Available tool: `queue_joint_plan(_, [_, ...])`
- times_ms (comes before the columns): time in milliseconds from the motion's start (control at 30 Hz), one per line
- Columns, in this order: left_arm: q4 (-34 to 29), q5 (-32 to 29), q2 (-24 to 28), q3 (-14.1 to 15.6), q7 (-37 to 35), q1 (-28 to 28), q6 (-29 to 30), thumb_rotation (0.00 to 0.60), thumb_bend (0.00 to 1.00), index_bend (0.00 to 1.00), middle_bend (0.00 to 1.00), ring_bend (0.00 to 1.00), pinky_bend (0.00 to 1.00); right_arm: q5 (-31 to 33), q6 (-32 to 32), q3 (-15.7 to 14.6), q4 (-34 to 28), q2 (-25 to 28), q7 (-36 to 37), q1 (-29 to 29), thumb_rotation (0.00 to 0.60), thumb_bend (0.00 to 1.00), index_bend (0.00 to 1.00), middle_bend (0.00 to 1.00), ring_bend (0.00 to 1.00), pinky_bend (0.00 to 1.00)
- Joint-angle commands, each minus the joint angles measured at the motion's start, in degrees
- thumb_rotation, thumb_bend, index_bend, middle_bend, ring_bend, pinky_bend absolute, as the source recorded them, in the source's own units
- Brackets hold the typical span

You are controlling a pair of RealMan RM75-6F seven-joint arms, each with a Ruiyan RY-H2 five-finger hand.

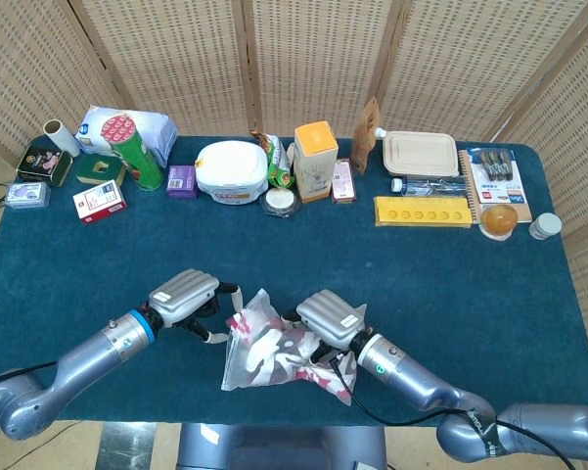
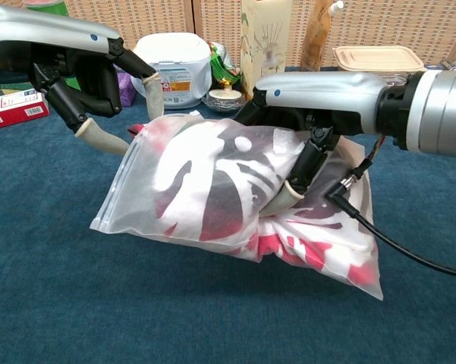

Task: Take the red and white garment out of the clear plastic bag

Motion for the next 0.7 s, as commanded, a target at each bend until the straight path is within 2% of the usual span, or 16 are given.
queue_joint_plan(33, [0.29, -0.53, -0.46, 0.04, -0.08, -0.44, -0.08, 0.559, 0.2, 0.43, 1.0, 0.99, 0.9, -0.14, 0.05, 0.04, -0.13, -0.04, 0.28, -0.08, 0.58, 0.22, 0.81, 0.85, 1.0, 1.0])
queue_joint_plan(433, [1.42, -2.93, -4.36, -0.55, -3.53, -1.33, 0.93, 0.559, 0.21, 0.43, 1.0, 0.99, 0.9, -2.17, 0.44, 0.06, -0.75, 0.21, 2.76, -0.68, 0.579, 0.22, 0.81, 0.85, 1.0, 1.0])
queue_joint_plan(533, [1.45, -3.1, -5.04, -0.99, -5.21, -1.43, 0.86, 0.557, 0.26, 0.45, 1.0, 0.99, 0.9, -2.62, 0.53, 0.05, -0.73, 0.11, 3.31, -0.78, 0.579, 0.22, 0.81, 0.85, 1.0, 1.0])
queue_joint_plan(700, [2.21, -3.68, -6.1, -0.95, -6.76, -2.3, -0.58, 0.585, 0.39, 0.56, 1.0, 1.0, 0.92, -3.32, 0.65, 0.19, -0.71, 0.12, 5.36, -1.09, 0.582, 0.22, 0.81, 0.85, 1.0, 1.0])
